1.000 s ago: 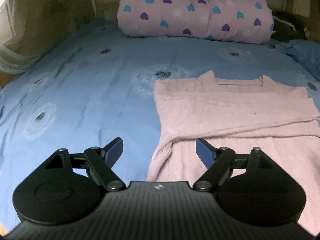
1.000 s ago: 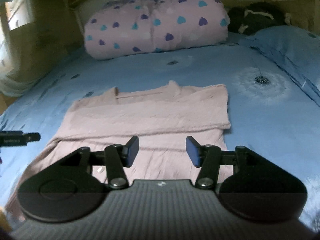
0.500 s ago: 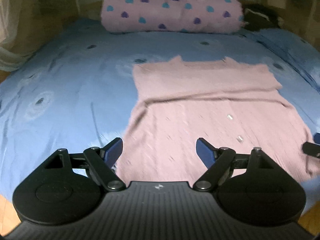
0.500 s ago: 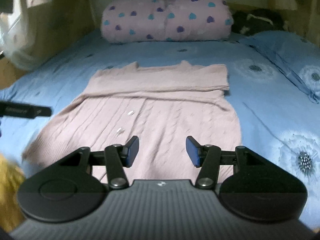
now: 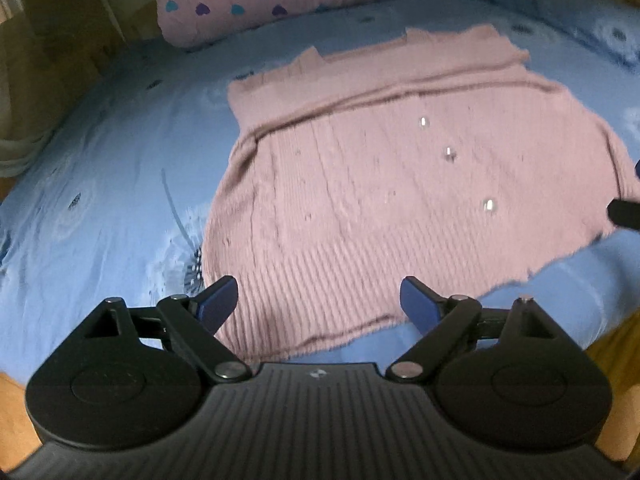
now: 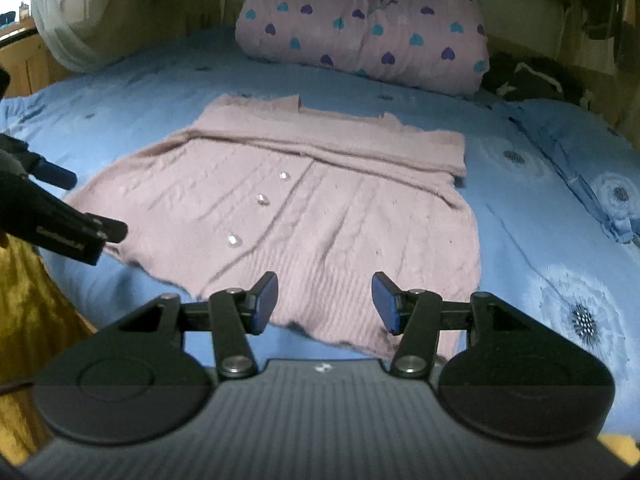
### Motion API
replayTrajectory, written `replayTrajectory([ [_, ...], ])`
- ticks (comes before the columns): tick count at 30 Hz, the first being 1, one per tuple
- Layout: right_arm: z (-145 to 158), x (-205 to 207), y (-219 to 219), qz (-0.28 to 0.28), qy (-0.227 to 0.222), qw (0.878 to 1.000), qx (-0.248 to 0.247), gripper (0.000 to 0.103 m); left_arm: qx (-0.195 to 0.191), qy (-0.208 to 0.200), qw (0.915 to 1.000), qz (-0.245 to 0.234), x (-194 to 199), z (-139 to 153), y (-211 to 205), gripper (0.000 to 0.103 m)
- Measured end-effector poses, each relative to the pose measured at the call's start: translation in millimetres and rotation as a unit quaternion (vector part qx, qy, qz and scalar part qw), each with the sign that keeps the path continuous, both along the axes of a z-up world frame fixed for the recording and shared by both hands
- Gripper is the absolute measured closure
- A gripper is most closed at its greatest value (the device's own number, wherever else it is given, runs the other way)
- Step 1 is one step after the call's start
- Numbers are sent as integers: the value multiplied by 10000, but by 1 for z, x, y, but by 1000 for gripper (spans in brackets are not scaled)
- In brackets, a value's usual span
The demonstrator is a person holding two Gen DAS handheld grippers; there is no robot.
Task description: Fold small clothes
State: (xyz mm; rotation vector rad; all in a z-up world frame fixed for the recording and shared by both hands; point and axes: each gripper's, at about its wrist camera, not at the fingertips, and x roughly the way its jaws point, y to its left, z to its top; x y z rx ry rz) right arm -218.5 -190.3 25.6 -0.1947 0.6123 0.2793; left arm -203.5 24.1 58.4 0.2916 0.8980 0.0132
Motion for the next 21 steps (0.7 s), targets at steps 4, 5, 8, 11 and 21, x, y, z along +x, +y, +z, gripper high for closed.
replayTrajectory([
  [4, -10, -1, -5, 77, 134, 9999, -30, 49, 252, 86, 9996, -108, -3, -10, -4, 9],
  [5, -13, -1, -5, 70, 188, 9998, -49, 49, 282, 112, 9994, -175, -5, -12, -5, 9],
  [8, -22, 2, -5, 43, 367, 9992, -169, 49, 351, 135, 9989, -293, -8, -18, -8, 9],
  [11, -31, 4, -3, 116, 487, 9985, -217, 49, 492, 62, 9979, -411, -10, -23, -9, 5],
  [21, -42, 19, -1, -74, 323, 9981, -513, 27, 451, -107, 9986, -266, 13, -40, -3, 0],
])
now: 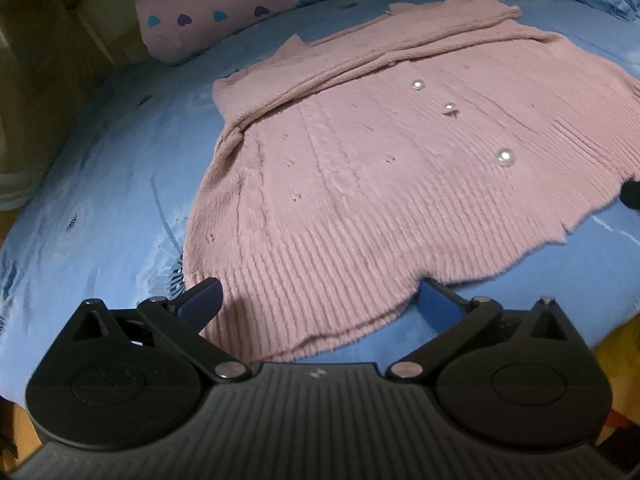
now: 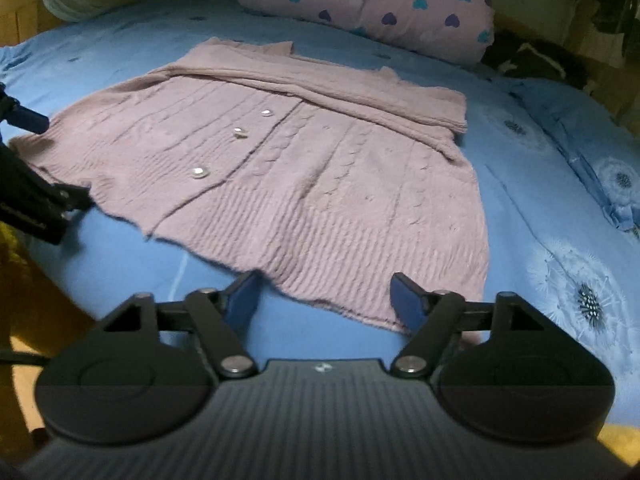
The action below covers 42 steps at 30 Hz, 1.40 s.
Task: Fold small clothes
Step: 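Move both tools to the ribbed hem of the cardigan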
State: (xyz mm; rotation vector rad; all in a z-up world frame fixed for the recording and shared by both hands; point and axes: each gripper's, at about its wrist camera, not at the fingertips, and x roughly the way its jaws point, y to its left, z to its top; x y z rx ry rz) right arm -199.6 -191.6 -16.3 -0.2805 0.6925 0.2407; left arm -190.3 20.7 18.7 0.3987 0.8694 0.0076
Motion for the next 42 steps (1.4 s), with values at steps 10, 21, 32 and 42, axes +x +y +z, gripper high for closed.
replayTrajectory([
  [10, -9, 10, -5, -252, -219, 9991, 251, 27, -139, -187, 9997, 48, 8, -7, 4, 0],
  [21, -17, 12, -12, -551, -215, 9967, 547, 19, -670, -131, 9971, 347, 11, -13, 17, 0],
  [32, -20, 9, -11, -633, -405, 9953, 617, 18, -678, -259, 9966, 399, 7, -15, 15, 0],
  [42, -22, 6, -2, -621, -704, 9942, 525, 37, -608, -388, 9965, 427, 1, -16, 11, 0],
])
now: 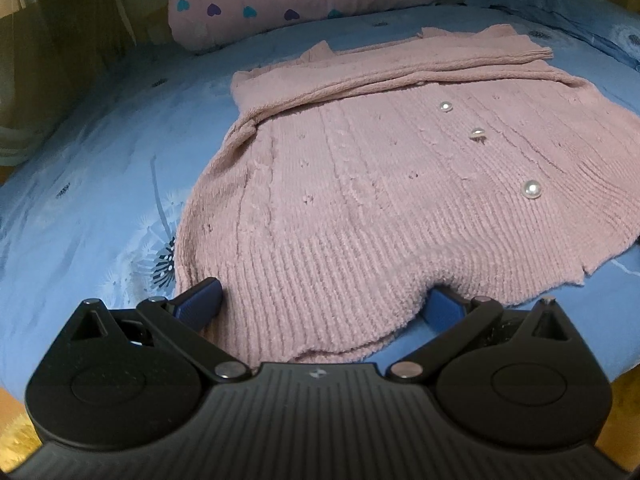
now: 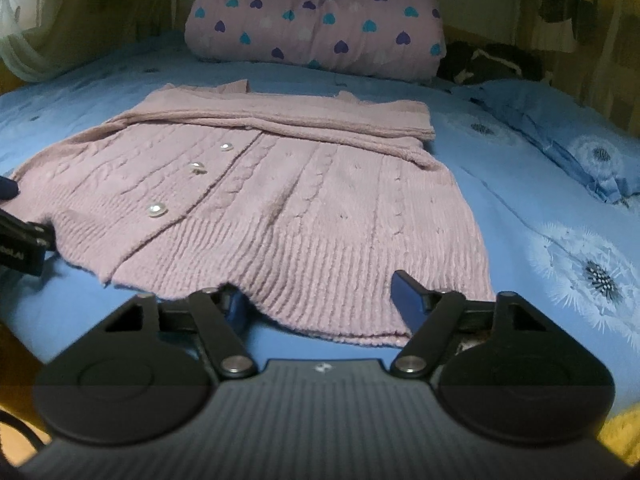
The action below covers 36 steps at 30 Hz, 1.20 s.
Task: Fold small clothes
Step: 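Move both tools to the ribbed hem of the cardigan, then grasp the ribbed hem with the right tool while the left tool grasps it too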
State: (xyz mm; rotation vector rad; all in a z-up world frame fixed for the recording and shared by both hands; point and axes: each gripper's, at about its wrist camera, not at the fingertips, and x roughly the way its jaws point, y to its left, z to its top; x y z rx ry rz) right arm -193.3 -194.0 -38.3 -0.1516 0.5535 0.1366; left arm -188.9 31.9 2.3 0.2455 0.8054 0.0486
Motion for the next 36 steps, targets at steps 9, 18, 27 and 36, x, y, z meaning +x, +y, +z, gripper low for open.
replayTrajectory([
  [9, 2, 8, 6, -63, -136, 9998, -121, 88, 101, -177, 9998, 10, 5, 4, -6, 9],
  [18, 9, 9, -5, -110, -264, 9989, 384, 92, -214, -368, 9991, 48, 6, 14, -7, 71],
  [27, 33, 9, -10, -35, -432, 9961, 764, 93, -602, -323, 9975, 203, 13, 28, 1, 91],
  [36, 50, 16, -10, -50, -550, 9954, 779, 93, -690, -754, 9943, 286, 9, 51, 5, 93],
])
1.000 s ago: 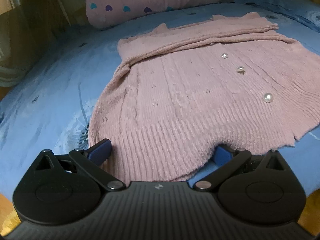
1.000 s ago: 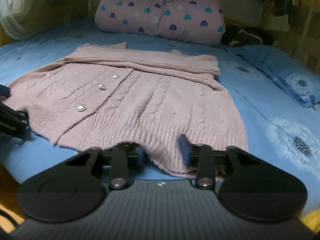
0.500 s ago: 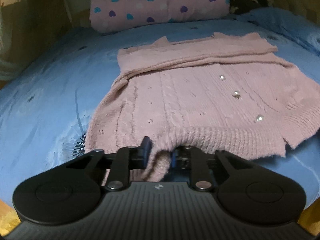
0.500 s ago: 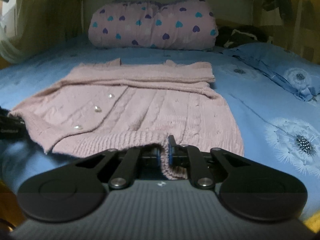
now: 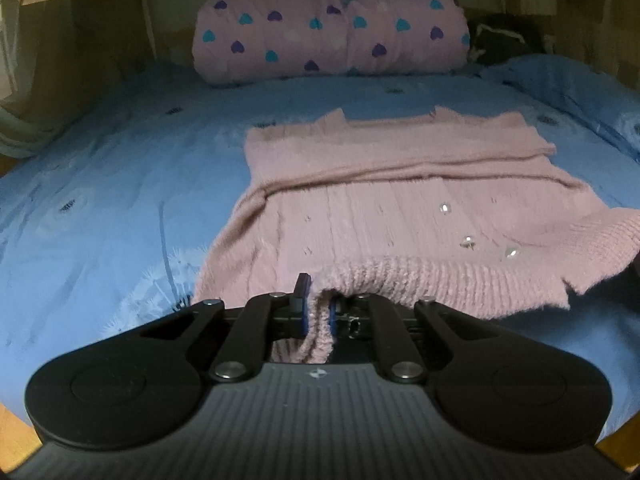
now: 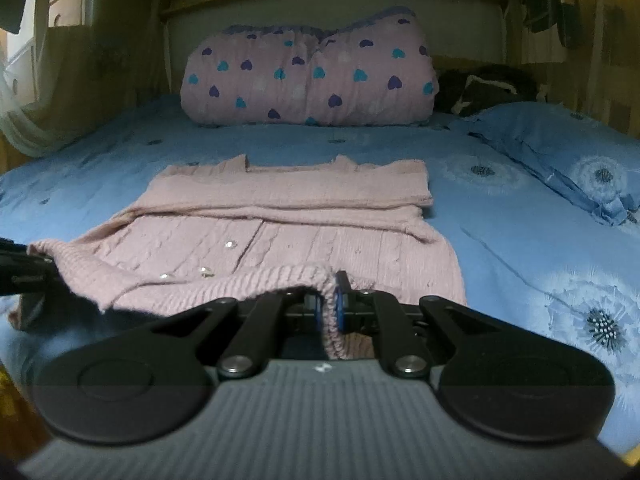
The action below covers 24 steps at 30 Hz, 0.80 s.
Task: Fold small clothes
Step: 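Lift the hem with both tools and fold it over toward the collar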
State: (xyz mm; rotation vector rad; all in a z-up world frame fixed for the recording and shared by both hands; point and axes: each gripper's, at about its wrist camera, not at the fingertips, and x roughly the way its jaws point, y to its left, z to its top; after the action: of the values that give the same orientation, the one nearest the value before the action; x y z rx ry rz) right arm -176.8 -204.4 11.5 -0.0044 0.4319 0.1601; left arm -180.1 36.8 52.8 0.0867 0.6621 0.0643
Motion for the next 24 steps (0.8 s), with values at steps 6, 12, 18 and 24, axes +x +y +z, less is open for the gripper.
replayTrajectory([
  [6, 12, 5, 4, -11, -156, 9998, -93, 93, 21, -347, 9994, 35, -1, 15, -1, 93],
  [12, 30, 15, 8, 5, -329, 9990, -287, 93, -69, -578, 9983, 36, 14, 39, 3, 93],
  [18, 47, 34, 18, 3, -503, 9960, -736, 93, 233, -898, 9956, -95, 33, 57, 1, 93],
  [24, 63, 58, 30, 52, -835, 9899, -1148, 93, 244, -1033, 9943, 49, 65, 68, 8, 93],
])
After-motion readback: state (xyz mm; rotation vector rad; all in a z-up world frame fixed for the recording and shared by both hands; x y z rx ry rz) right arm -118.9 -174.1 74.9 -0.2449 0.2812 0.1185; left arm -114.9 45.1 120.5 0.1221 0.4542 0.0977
